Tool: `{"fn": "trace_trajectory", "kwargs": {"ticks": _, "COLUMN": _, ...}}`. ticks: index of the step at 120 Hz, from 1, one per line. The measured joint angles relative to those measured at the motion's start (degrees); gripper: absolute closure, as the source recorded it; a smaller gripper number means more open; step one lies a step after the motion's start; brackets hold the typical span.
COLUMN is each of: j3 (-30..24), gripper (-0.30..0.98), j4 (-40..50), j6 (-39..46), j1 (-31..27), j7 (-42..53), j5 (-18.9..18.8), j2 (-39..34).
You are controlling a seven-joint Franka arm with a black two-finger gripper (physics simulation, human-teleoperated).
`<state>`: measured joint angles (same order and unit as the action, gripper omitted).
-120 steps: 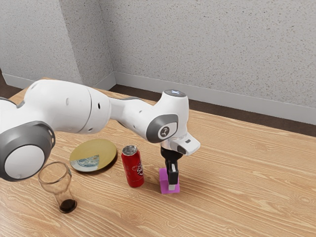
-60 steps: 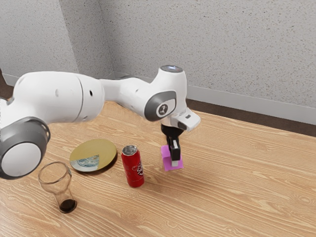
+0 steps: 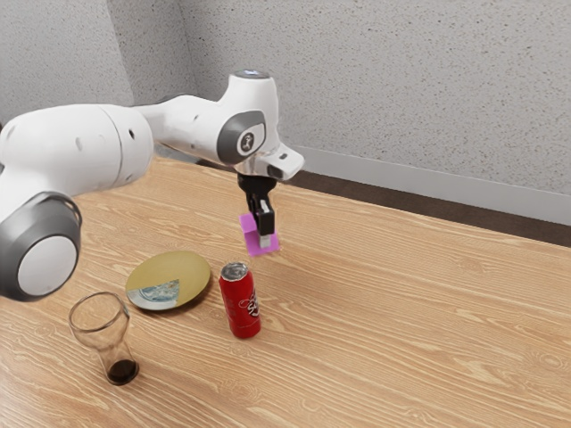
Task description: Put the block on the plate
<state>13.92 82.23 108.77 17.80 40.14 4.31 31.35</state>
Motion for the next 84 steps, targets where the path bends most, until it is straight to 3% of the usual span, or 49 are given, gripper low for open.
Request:
{"fn": "trace_trajectory", "kwargs": {"ticks": 42, "j3": 1.9, "gripper": 0.34, "j4": 0.0, "j6": -2.1, "j1": -7.9, "j7": 3.7, "j5": 1.6, "j2": -1.1}}
{"fn": "trace_trajectory", "kwargs": {"ticks": 84, "j3": 1.9, "gripper": 0.34, "j4": 8.6, "j6": -0.8, "j1": -13.9, "j7": 6.7, "j5": 2.3, "j2": -4.9}}
